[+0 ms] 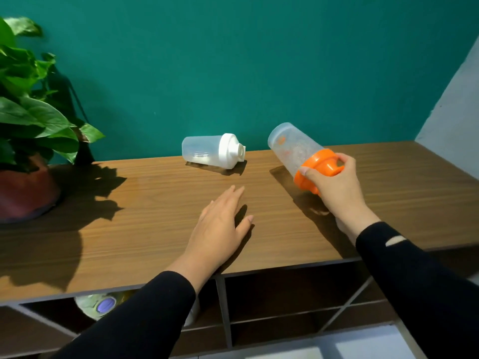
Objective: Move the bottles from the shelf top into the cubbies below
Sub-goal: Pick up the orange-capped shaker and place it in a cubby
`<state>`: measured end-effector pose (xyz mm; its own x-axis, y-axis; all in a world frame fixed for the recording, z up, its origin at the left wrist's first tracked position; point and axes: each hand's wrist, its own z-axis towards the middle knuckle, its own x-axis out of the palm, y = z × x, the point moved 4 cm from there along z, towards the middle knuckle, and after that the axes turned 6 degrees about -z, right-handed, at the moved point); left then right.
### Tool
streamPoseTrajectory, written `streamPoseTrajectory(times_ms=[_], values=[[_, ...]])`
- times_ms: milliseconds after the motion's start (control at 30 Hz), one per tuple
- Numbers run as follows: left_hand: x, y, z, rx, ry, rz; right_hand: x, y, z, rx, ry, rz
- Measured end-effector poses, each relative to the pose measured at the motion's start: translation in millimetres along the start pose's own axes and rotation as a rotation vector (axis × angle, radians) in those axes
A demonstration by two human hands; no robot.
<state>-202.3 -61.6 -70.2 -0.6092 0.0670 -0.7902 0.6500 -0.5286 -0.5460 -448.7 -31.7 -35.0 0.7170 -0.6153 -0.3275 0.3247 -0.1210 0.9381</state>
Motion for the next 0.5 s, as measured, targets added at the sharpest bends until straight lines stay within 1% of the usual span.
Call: streamPoseTrajectory(times_ms=[33, 133, 200, 267, 333, 400, 433, 500], values=[[-7, -6, -6, 0.077, -0.049, 0.011, -1, 4, -17, 0.022, 0.022, 0.052], [-20, -26, -30, 0.346, -0.136, 0.196, -3, 24, -78, 0.063, 0.148, 0.158], [-29, -36, -47, 0.444, -0.169, 0.255, -4, 38, -117, 0.102, 0.233, 0.219], [-43, -42, -63, 0.499, -0.212, 0.274, -7, 51, -147, 0.173, 0.321, 0.315], [-65, -48, -81, 0.521, -0.279, 0.262, -8, 66, -177, 0.247, 0.470, 0.398], [-85, -54, -97, 0.535, -0.323, 0.223, -8, 77, -205, 0.259, 0.594, 0.419], [-93, -57, -103, 0.532, -0.331, 0.195, -6, 81, -215, 0.249, 0.635, 0.405], [-108, -60, -115, 0.508, -0.325, 0.114, -3, 82, -227, 0.206, 0.694, 0.278]])
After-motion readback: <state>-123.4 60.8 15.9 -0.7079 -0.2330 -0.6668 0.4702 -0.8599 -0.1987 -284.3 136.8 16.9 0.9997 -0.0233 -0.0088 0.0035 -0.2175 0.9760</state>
